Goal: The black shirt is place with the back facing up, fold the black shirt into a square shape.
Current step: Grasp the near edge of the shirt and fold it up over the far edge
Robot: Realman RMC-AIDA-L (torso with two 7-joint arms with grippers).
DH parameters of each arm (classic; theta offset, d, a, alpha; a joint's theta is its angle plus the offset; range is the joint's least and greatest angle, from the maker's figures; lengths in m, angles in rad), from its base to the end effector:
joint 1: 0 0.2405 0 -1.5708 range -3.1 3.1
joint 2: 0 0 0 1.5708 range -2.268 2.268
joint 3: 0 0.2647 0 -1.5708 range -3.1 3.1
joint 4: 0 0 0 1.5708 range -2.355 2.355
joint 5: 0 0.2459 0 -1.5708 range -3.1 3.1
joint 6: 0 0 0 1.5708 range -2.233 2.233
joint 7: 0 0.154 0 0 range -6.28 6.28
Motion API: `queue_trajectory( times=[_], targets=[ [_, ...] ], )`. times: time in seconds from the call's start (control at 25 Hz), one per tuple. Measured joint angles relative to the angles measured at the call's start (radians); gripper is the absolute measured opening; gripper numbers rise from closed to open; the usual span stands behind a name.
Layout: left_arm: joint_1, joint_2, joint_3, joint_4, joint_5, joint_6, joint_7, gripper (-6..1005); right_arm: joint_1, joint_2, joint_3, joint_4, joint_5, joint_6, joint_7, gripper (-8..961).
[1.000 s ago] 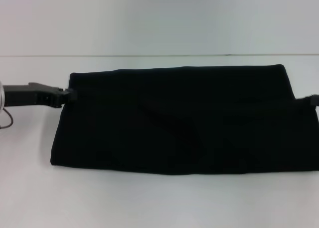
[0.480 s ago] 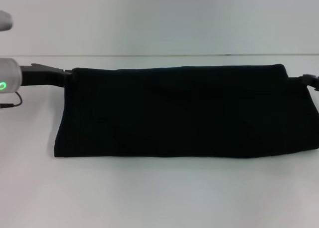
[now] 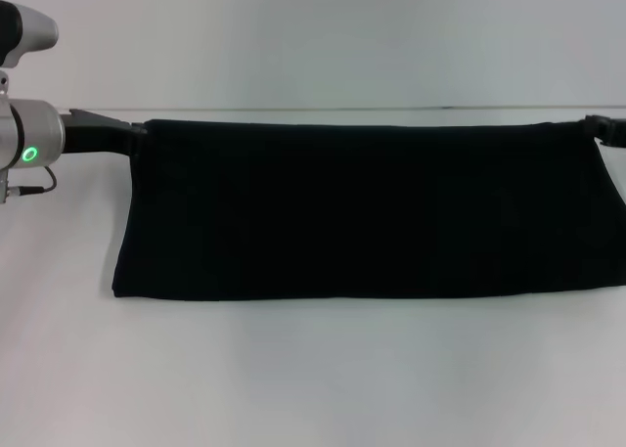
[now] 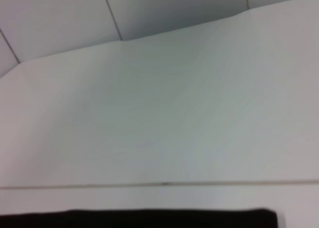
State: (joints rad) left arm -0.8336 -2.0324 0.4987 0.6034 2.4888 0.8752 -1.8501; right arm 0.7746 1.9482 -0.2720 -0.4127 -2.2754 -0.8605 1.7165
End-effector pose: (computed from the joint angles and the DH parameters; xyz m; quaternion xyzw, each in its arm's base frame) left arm -0.2944 0.5022 0.0347 -0.8469 -0.3627 -0.0647 0.3833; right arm 0.3452 0.4838 0.0550 -0.7726 0.4537 0.1825 0.4048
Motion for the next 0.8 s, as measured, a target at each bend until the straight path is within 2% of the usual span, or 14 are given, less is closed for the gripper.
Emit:
queue_trajectory(
  times=[0.32,0.56,0.8],
  targets=[
    [-0.012,-0.002,-0.002,-0.002,-0.011,-0.048,-0.004,20,0.056,-0.001,-0.012,0.002,0.001,0.059,0.028,22],
    [-0.025,-0.012,-0.001,-0.019,-0.012,-0.086,-0.004,31,0.076,0.008,-0.024,0.039,0.001,0.148,0.033,22],
    [-0.024,-0.02,-0.004,-0.054,-0.03,-0.123,-0.003,42,0.083,0.044,-0.027,0.06,0.001,0.219,0.024,21]
  ],
)
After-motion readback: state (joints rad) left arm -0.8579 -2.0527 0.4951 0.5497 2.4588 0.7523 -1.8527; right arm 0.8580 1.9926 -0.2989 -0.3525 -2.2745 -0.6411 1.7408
